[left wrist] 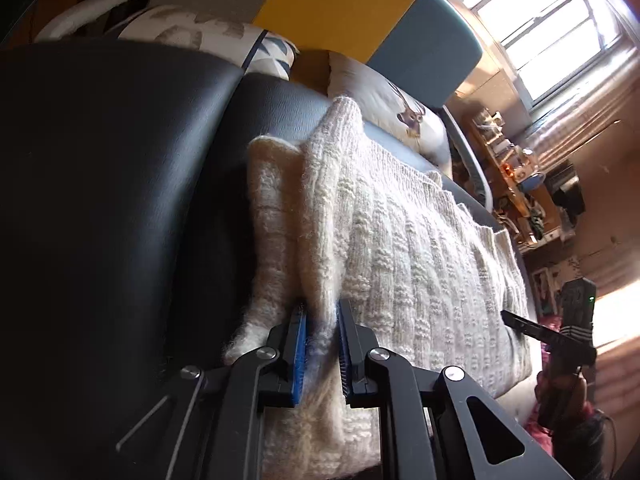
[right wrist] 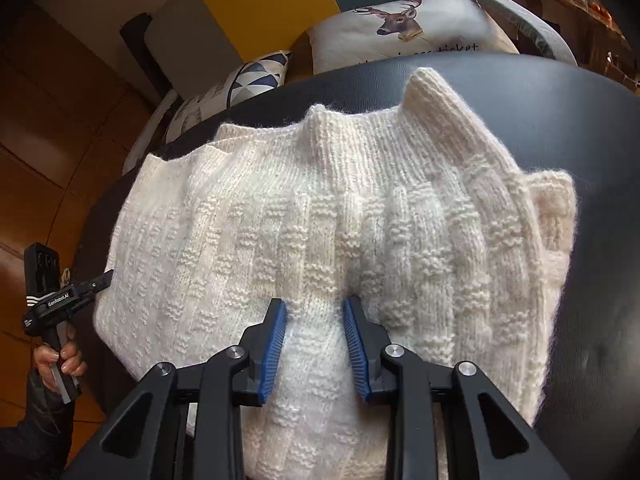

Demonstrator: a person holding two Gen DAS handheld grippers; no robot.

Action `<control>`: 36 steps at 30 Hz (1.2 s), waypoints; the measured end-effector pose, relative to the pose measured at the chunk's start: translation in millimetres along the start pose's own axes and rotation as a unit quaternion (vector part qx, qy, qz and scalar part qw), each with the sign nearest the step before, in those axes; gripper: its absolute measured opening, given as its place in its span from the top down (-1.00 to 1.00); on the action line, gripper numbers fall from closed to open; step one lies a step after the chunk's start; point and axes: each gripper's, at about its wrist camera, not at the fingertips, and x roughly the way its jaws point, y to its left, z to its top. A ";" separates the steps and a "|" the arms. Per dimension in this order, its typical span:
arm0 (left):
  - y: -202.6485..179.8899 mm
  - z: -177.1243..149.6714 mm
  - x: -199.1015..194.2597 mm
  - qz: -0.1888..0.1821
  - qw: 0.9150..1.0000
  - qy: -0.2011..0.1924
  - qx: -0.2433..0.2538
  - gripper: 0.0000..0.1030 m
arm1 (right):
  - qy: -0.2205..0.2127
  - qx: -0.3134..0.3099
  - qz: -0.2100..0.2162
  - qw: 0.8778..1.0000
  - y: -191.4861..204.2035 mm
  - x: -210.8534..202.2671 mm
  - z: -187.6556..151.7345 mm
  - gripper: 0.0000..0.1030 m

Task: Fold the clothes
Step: 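Open both grippers and release the folded hem onto the sweater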

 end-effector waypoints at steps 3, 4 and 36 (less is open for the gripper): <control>7.8 -37.2 -23.7 -0.012 1.000 0.000 -0.012 0.73 | -0.007 0.023 0.024 0.999 0.3 -16.9 -40.1 0.44; 9.1 -49.4 -32.2 -0.010 1.000 -0.001 -0.011 0.73 | -0.007 0.030 0.033 0.999 1.5 -21.6 -53.4 0.44; -151.8 -5.5 64.0 0.024 0.977 0.038 0.211 1.00 | -0.093 -0.022 -0.121 0.988 33.3 -23.1 -29.6 0.37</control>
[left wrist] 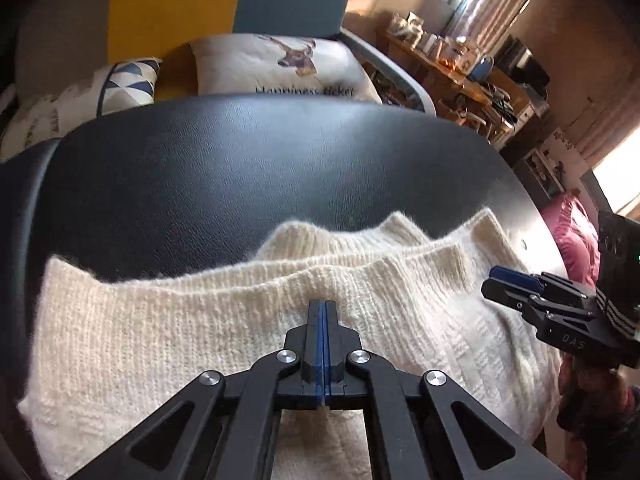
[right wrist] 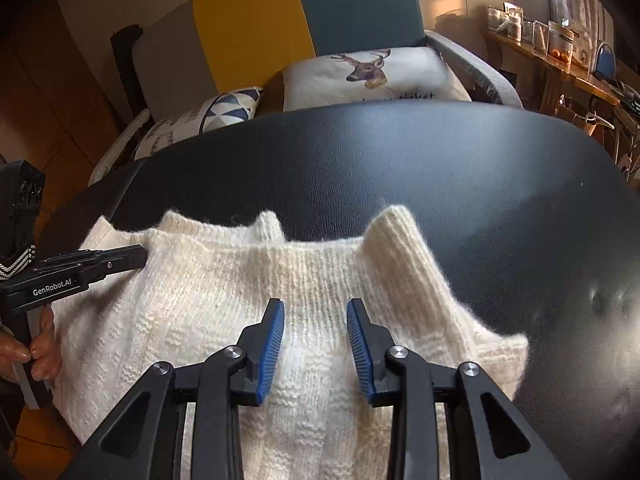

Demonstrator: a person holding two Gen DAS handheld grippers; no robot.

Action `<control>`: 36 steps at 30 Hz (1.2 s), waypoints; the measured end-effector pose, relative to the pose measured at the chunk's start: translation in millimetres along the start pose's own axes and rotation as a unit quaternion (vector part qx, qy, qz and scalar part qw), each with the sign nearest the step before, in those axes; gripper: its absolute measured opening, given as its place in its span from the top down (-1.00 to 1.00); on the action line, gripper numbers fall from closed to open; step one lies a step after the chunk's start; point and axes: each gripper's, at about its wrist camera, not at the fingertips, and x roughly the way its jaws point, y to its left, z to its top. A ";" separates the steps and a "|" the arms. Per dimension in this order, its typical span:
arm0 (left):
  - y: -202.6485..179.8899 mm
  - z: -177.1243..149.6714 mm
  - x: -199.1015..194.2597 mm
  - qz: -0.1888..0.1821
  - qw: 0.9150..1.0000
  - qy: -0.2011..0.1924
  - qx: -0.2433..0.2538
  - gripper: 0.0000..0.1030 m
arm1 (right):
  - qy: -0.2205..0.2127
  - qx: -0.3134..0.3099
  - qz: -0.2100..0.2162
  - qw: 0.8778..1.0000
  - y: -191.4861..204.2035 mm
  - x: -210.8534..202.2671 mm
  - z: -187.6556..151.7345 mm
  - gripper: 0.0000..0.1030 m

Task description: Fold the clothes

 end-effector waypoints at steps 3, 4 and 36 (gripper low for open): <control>3.2 6.6 6.7 0.012 0.999 -0.027 -0.016 1.00 | -0.020 0.007 -0.006 1.000 2.0 -4.7 5.8 0.37; 4.0 6.5 18.2 0.015 1.000 -0.016 -0.019 1.00 | -0.024 0.013 -0.010 1.000 2.2 -4.4 6.3 0.37; 147.6 -170.5 -141.8 -0.152 0.982 -0.012 -0.112 0.63 | 0.026 -0.036 0.128 0.991 106.3 -17.9 -59.3 0.35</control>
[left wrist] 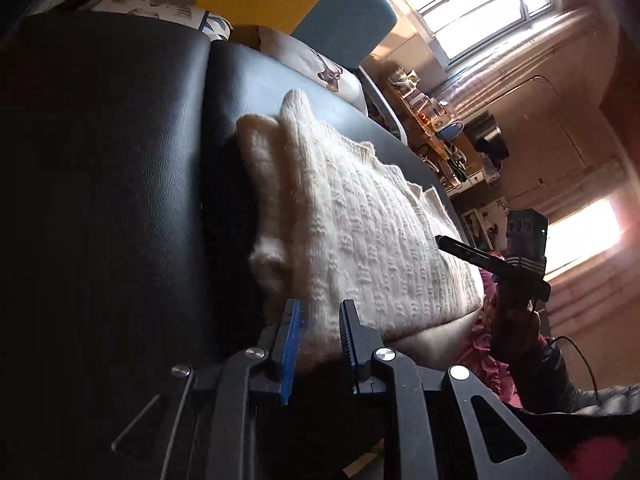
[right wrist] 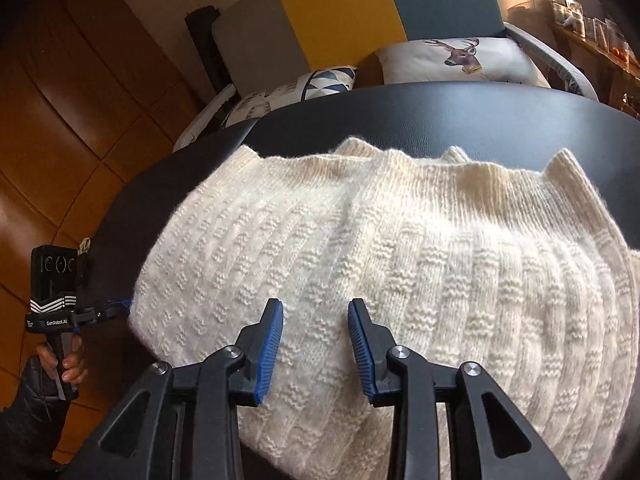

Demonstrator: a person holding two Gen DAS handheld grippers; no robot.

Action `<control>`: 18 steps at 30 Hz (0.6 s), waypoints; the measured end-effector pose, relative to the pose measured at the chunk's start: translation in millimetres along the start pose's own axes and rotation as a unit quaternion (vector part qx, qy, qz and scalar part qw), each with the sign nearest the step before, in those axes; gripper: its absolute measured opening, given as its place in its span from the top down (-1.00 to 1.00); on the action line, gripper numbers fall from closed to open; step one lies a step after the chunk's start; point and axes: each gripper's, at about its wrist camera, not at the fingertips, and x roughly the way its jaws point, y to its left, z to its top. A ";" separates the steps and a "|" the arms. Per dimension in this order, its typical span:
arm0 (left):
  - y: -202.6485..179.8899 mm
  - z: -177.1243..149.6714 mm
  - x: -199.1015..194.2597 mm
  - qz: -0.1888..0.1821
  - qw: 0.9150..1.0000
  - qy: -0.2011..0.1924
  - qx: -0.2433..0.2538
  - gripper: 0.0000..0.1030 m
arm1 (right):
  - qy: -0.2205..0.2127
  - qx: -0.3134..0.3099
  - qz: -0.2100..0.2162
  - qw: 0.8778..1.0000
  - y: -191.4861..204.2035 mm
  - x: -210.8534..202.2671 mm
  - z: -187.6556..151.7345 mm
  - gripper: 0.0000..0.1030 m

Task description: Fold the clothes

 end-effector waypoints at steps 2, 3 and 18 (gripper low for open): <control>2.3 -0.4 1.1 -0.015 1.000 -0.008 -0.008 0.63 | 0.006 0.006 -0.007 1.000 -1.1 3.6 -2.7 0.35; 1.7 0.2 0.5 -0.022 1.000 -0.014 -0.006 0.63 | 0.009 0.007 -0.013 1.000 -3.3 5.8 -2.2 0.34; 10.3 10.5 17.4 -0.021 0.999 0.023 0.010 0.50 | 0.020 -0.009 -0.035 0.999 -5.3 19.5 6.8 0.34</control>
